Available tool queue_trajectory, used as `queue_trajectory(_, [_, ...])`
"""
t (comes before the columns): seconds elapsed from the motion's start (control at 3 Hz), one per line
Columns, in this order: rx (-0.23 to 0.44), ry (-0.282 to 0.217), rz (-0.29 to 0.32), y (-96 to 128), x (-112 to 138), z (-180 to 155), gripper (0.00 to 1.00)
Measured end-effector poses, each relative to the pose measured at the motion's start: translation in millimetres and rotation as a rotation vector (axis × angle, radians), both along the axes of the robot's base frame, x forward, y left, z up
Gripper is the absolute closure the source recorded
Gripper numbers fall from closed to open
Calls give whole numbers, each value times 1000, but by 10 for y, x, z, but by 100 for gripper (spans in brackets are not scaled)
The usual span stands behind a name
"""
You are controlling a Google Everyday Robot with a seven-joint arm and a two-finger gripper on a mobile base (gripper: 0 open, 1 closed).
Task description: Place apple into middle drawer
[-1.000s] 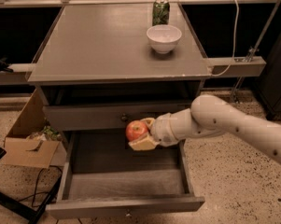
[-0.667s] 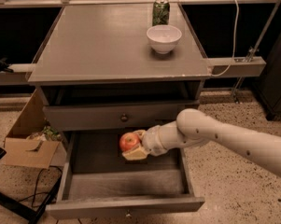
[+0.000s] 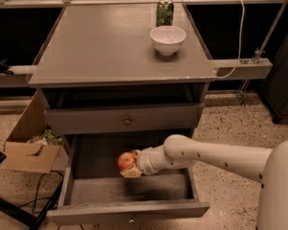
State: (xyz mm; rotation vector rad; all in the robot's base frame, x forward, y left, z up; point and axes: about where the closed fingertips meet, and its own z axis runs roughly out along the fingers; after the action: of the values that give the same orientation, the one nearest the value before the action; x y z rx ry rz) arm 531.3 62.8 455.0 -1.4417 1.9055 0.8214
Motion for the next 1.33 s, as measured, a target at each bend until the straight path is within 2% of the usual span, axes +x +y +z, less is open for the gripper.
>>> queue_trajectory(0.33, [-3, 24, -30, -41, 14, -428, 100])
queue_trajectory(0.67, [0, 38, -33, -31, -18, -530, 77])
queue_trajectory(1.33, [0, 39, -33, -31, -18, -531, 30])
